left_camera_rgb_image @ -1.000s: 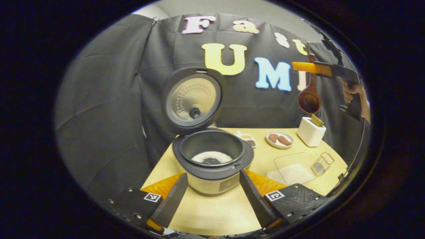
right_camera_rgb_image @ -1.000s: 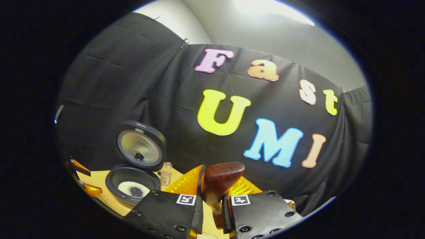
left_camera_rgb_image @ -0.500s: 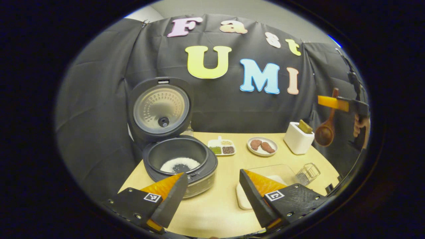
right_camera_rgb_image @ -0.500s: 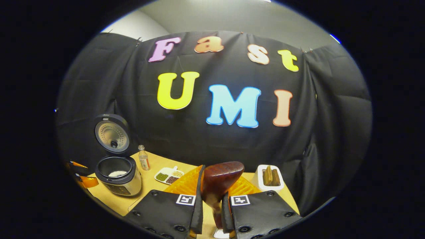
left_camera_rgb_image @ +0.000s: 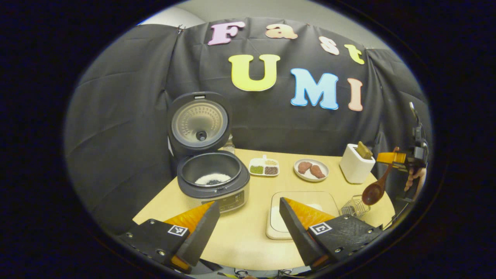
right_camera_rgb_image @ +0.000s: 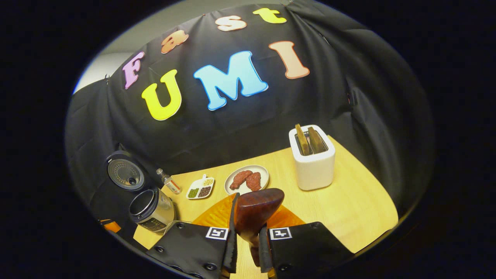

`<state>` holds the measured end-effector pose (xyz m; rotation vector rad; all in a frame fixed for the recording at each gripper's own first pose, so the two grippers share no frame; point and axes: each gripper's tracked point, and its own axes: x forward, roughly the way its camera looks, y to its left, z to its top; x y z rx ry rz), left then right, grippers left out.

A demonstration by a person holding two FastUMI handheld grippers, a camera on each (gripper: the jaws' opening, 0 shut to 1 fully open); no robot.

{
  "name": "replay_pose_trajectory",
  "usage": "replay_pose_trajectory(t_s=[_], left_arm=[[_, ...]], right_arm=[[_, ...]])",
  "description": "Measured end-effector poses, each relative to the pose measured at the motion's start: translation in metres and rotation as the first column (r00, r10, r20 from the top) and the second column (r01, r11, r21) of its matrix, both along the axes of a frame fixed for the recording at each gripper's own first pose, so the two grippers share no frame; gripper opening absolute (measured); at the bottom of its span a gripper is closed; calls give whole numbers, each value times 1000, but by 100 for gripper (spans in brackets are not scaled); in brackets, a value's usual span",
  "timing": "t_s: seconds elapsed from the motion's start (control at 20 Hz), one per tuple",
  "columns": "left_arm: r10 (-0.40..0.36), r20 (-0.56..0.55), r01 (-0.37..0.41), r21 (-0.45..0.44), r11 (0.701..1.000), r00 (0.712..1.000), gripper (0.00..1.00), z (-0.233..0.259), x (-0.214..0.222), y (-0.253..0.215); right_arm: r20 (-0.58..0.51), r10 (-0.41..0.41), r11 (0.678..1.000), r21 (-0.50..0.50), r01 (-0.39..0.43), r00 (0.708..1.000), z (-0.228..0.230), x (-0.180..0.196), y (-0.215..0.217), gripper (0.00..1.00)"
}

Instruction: Close the left gripper, press the button to open the rice cooker; take a wooden spoon from the chopstick holder with the right hand, scoop a spoonful of rice and pour it into the rice cooker, then put the wooden spoon back into the chopstick holder.

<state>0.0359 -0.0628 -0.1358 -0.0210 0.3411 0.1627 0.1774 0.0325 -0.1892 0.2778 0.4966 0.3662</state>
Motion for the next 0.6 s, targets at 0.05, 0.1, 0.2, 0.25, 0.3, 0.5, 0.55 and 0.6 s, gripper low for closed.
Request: replay_pose_trajectory(t_s=[0.05,0.1,0.2,0.25,0.3,0.5,0.55,0.6], left_arm=[[19,1,-19,11,1000,1000,97,1,-6,-1],[32,6,-32,25,999,999,97,4,-11,-3],[44,13,-45,52,998,999,97,10,-21,-4],[51,12,-52,65,997,999,97,10,-27,-4],[59,9,-59,76,995,998,97,11,-31,-3],[102,-7,-101,62,993,995,99,4,-46,0],[113,-12,-112,51,992,994,99,1,-48,1],[122,-19,-121,39,992,992,97,-1,-49,2]], right_arm=[[-16,-2,1000,-5,2,1000,-12,3,-3,24],[-29,-4,1000,-16,3,1000,-24,7,-4,25],[-54,-3,1000,-11,3,999,-44,11,-1,24],[-67,-9,1000,-16,8,998,-58,26,2,25],[-79,-10,1000,-25,8,997,-66,26,2,25],[-111,7,998,-55,-13,994,-91,25,6,25],[-104,1,998,-59,-7,995,-95,30,9,22],[-107,4,999,-50,-9,994,-94,26,6,26]])
